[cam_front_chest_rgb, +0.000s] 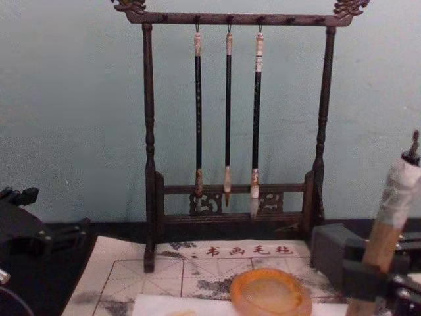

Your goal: Pick up the brush from the inkstone, write on the paper, then place the brush back to its original position.

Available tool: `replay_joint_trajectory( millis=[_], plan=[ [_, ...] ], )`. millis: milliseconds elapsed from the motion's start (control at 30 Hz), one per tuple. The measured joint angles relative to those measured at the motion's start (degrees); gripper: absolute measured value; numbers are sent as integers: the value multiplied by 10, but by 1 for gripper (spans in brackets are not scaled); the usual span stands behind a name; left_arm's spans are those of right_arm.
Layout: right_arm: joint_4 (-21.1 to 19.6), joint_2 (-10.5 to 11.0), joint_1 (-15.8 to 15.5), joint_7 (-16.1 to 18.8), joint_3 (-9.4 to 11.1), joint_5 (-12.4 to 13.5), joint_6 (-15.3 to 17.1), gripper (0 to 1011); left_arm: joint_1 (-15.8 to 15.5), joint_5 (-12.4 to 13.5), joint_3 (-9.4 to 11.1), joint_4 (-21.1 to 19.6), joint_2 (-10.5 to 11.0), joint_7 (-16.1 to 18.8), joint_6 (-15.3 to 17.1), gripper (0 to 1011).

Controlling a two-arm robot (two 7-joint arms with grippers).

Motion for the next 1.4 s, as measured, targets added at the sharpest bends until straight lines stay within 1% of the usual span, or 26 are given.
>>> replay_joint_trajectory(
  millis=[300,633,733,800,833,933,1033,1100,1167,1200,1267,1300,1400],
  plan=[
    [-3,1,-5,1,7,3,-3,199,0,0,0,0,0,0,0,1001],
    [-29,7,-17,10,26,27,-17,198,0,0,0,0,0,0,0,1001],
    [-34,7,-18,12,33,38,-20,199,0,0,0,0,0,0,0,1001],
    [-35,5,-16,14,38,51,-19,199,0,0,0,0,0,0,0,1001],
    [-33,2,-13,16,41,64,-16,198,0,0,0,0,0,0,0,1001],
    [-28,-2,-9,17,45,80,-10,199,0,0,0,0,0,0,0,1001],
    [-15,-12,2,16,51,108,2,199,0,0,0,0,0,0,0,1001],
    [-9,-17,6,14,53,119,8,199,0,0,0,0,0,0,0,1001],
    [-4,-21,11,11,56,130,13,199,0,0,0,0,0,0,0,1001],
    [2,-26,15,8,58,141,19,199,0,0,0,0,0,0,0,1001],
    [8,-30,19,4,60,151,24,199,0,0,0,0,0,0,0,1001],
    [15,-36,24,-1,61,161,31,199,0,0,0,0,0,0,0,1001],
    [27,-45,32,-13,62,174,41,198,0,0,0,0,0,0,0,1001]
  ],
)
